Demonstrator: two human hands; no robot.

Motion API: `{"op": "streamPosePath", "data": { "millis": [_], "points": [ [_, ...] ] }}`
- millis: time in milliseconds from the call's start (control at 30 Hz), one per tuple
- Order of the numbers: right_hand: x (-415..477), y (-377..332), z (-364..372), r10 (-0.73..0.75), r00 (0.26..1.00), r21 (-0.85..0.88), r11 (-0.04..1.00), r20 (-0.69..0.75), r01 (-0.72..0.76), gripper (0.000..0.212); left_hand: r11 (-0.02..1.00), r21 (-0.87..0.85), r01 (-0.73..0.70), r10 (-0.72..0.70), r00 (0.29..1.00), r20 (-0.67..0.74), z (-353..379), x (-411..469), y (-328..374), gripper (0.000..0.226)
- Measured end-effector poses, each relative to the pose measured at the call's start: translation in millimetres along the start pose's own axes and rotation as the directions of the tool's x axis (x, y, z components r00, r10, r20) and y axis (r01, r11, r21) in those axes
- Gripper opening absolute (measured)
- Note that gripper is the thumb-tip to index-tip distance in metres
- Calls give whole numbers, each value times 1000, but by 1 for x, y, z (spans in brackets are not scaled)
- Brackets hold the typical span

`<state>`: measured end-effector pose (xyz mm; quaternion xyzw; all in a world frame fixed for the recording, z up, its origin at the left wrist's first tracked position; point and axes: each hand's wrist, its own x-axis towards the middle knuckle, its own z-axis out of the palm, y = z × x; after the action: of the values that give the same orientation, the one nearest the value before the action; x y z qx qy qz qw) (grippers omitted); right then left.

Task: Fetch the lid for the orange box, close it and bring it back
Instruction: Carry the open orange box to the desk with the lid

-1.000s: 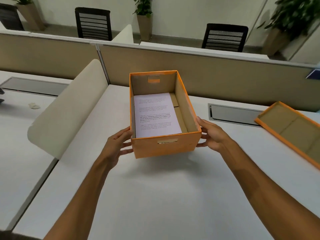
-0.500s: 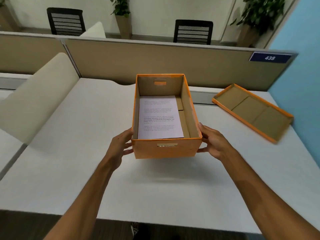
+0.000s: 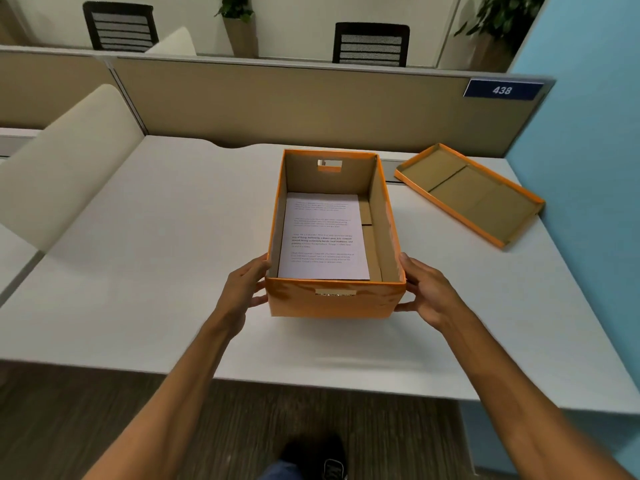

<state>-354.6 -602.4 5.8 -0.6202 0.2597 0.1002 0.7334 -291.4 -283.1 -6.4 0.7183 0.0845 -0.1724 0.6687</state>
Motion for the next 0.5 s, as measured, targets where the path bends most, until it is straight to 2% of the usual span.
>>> {"op": "streamPosePath", "data": {
  "millis": [67,233,500],
  "points": [
    [-6,8,1,5,1000,12,1000,-10,-5,53,1000,12,-7,7,1000,9,1,-3,-5,31],
    [-18,28,5,24,999,31,999,-44,-23,55,999,33,5,-6,1000,19,0,-8,-20,47],
    [-31,57,11,26,997,52,998,-69,-23,55,999,13,50,-51,997,58,-10,-23,-43,44]
  ]
}}
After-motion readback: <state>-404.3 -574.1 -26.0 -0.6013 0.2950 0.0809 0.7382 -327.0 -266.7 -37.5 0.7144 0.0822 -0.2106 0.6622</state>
